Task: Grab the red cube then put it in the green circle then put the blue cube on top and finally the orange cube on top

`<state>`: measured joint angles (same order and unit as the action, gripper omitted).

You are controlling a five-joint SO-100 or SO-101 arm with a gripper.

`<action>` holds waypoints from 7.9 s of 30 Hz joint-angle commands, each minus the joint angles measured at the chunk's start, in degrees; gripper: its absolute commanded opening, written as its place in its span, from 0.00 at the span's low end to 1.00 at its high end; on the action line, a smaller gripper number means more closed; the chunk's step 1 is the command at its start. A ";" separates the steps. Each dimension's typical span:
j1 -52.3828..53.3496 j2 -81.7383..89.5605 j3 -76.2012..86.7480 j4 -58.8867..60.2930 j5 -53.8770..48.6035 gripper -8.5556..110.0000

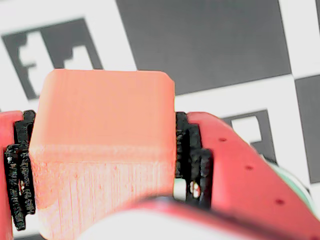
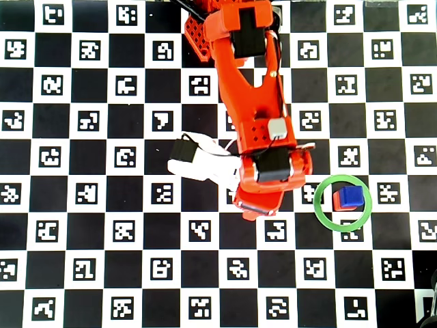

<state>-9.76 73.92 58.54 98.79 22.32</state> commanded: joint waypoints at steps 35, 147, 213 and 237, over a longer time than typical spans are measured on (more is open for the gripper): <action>-27.51 -18.72 -30.67 5.89 4.13 0.06; -24.79 -9.58 -15.47 -2.11 10.28 0.59; 12.39 113.64 108.19 -33.22 -81.91 0.02; 10.37 118.48 124.10 -22.24 -103.01 0.03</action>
<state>0.44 189.67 179.65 73.48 -80.68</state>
